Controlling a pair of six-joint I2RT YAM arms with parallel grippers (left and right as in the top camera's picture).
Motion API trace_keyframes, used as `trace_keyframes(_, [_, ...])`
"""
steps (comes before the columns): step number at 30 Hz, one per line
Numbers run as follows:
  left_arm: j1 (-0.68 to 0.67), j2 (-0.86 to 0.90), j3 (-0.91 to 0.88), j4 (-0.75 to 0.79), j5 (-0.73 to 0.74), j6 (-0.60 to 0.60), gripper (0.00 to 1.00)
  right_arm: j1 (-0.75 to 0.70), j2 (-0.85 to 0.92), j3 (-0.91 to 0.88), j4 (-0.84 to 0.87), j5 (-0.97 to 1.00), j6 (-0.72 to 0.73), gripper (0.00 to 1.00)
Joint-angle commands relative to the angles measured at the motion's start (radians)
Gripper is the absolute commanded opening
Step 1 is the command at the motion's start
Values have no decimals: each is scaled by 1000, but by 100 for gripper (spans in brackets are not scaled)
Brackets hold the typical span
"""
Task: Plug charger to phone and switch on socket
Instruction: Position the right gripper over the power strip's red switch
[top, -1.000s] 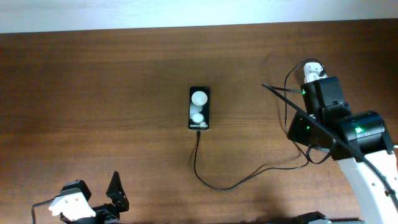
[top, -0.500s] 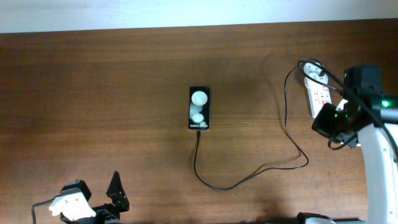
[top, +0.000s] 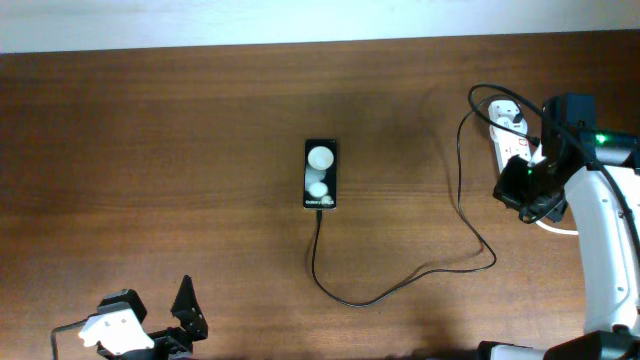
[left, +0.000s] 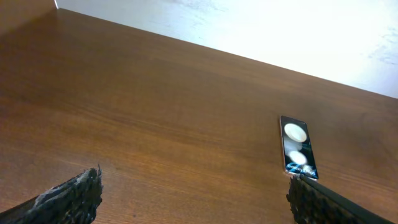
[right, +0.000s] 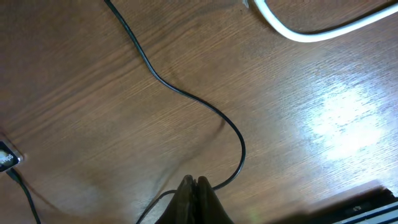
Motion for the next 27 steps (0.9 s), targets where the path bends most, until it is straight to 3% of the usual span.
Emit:
trace_keyframes(1, [3, -5, -3, 1, 4, -6, 99, -5, -1, 11, 16, -16, -12, 4])
trace_keyframes(17, [3, -5, -3, 1, 4, -6, 99, -4, -1, 11, 85, -83, -97, 4])
trace_keyframes(27, [3, -5, -3, 1, 4, -6, 99, -3, -1, 11, 146, -271, -145, 4])
